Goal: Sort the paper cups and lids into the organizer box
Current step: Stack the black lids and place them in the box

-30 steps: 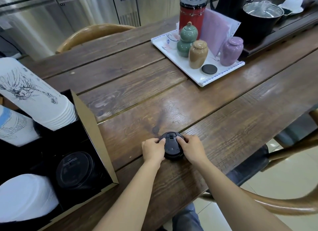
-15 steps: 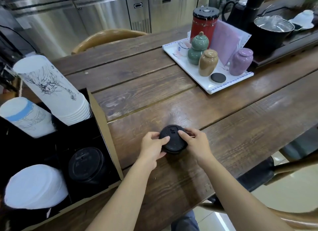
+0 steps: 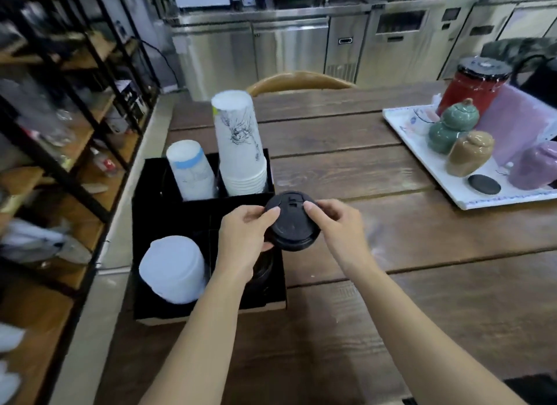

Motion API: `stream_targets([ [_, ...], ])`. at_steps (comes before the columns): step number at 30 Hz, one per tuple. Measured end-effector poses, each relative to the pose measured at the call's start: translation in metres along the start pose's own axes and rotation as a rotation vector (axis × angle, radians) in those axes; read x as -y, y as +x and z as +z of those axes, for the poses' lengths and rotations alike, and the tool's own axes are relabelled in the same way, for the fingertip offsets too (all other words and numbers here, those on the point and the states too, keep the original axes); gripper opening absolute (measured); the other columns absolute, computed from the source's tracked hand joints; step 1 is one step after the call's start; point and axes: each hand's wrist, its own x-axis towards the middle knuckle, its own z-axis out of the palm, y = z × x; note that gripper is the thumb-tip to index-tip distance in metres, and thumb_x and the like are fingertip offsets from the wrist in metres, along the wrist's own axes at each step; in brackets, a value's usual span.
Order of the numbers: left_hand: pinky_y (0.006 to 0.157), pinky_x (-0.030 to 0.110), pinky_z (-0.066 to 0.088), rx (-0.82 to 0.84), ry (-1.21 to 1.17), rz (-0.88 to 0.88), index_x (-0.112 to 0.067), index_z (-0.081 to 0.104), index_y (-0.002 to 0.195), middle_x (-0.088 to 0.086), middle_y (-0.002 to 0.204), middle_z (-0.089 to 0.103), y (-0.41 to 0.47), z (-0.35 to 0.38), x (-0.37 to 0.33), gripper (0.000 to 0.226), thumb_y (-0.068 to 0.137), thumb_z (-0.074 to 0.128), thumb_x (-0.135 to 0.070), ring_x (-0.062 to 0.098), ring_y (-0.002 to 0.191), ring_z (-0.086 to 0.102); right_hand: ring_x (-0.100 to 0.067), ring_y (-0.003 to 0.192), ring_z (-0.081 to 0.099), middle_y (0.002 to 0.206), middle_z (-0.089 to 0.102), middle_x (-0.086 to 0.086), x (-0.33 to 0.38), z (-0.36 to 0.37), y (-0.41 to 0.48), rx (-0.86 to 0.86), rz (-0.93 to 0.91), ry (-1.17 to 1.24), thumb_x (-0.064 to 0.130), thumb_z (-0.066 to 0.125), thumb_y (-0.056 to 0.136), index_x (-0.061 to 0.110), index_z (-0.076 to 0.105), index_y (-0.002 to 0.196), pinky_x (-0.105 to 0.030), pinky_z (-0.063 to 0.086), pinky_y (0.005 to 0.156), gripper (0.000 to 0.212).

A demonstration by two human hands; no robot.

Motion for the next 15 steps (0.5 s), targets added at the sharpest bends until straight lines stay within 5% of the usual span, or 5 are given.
stream_targets([
  [7, 0.071, 0.035, 0.057, -0.16, 0.017, -0.062, -0.008, 0.064, 0.103, 0.006, 0.102, 0.067, 0.002, -0.05, 0.023, 0.024, 0.084, 0.067, -0.022, 0.017, 0.093, 0.064, -0.014, 0.081, 0.063, 0.085, 0.071, 0.001, 0.008, 0.051, -0.006, 0.166, -0.006, -0.201, 0.036, 0.061, 0.086, 0.012, 0.071, 0.089, -0.018, 0.043, 0.062, 0.026],
  [15, 0.077, 0.041, 0.059, -0.217, 0.053, -0.136, -0.005, 0.065, 0.103, 0.005, 0.094, 0.068, 0.004, -0.064, 0.046, 0.026, 0.084, 0.068, -0.023, 0.017, 0.086, 0.063, -0.018, 0.083, 0.061, 0.083, 0.068, -0.002, 0.002, 0.068, -0.013, 0.257, 0.005, -0.373, 0.038, 0.058, 0.088, 0.012, 0.069, 0.086, -0.027, 0.039, 0.063, 0.028],
])
